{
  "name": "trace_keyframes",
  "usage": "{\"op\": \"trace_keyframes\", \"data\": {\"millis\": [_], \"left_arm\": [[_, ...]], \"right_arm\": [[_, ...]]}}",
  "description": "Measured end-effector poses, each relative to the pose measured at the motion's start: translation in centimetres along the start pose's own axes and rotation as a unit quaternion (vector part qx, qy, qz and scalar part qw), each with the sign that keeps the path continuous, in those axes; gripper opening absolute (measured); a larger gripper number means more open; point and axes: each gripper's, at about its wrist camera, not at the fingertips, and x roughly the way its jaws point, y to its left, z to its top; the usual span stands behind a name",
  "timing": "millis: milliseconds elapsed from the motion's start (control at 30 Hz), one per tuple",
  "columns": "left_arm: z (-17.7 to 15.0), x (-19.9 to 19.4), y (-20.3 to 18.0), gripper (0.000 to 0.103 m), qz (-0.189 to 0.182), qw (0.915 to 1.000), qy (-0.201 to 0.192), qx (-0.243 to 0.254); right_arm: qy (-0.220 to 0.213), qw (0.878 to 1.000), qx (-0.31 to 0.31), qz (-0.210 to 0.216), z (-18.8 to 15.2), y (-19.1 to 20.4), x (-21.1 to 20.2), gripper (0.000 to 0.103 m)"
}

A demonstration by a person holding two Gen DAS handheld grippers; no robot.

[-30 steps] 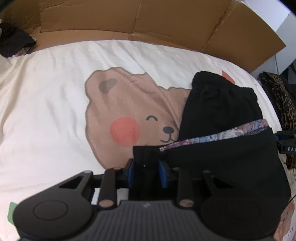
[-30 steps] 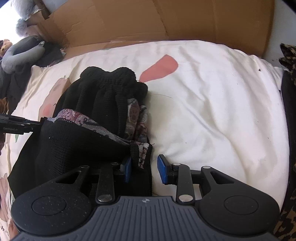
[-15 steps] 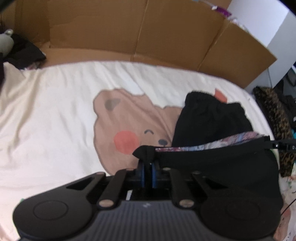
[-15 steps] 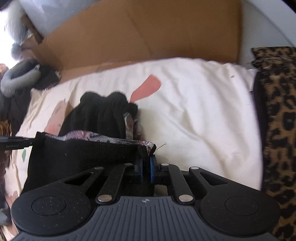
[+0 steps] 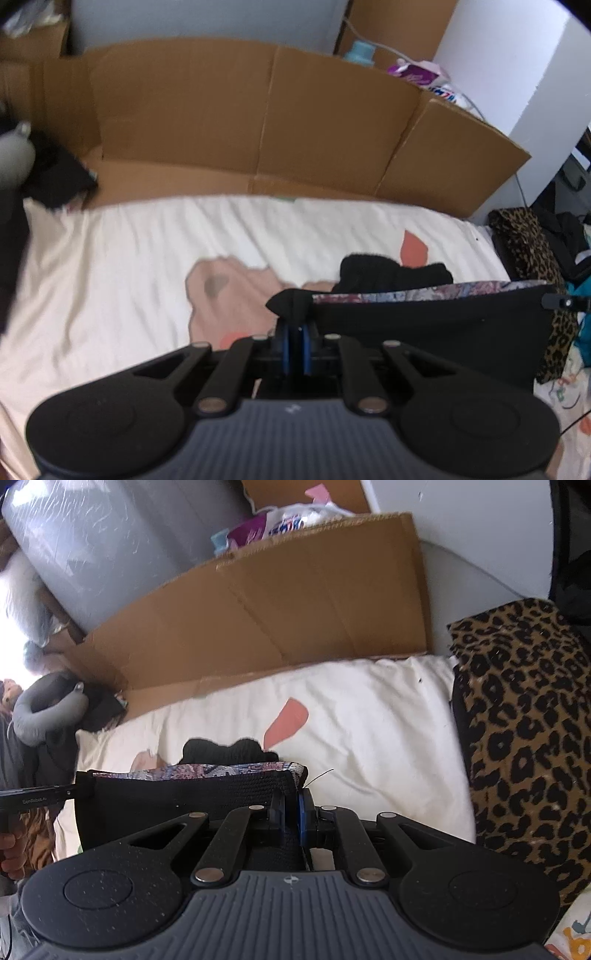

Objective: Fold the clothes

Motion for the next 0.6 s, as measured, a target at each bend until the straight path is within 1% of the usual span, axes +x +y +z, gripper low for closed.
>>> {"op": "trace_keyframes", "data": {"millis": [100,233,300,367,400,600], "left_arm": [[1.1,0.4,-0.4,0.007,0.002,1.0,-0.005,0.004],[2.1,1.4,-1.4,0.008,0.009,0.9996,-0.011,0.023],[2.5,2.4,-1.8,0.007,0.011,0.9993,-0.009,0.036],[2.7,3.8,-2.2,0.008,0.018,0.998,-0.007,0.061],[2.8,4.7,-2.3,0.008,0.018,0.9978,-0.001,0.063],[3.0,8.0,-1.8,0.008,0.019,0.9988,0.022,0.041]], "right_arm": [[-0.005,1.0,0.004,-0.01,0.4,-0.1,-0.2,0.005],[-0.011,1.0,0.01,-0.022,1.0,-0.3,-0.4,0.005],[-0.014,0.999,0.013,-0.029,1.3,-0.4,-0.5,0.005],[-0.017,0.999,0.016,-0.035,1.6,-0.5,-0.7,0.005],[-0.018,0.999,0.013,-0.042,1.6,-0.6,-0.3,0.005],[-0.013,0.998,0.025,-0.057,1.9,-1.6,2.4,0.005]]}}
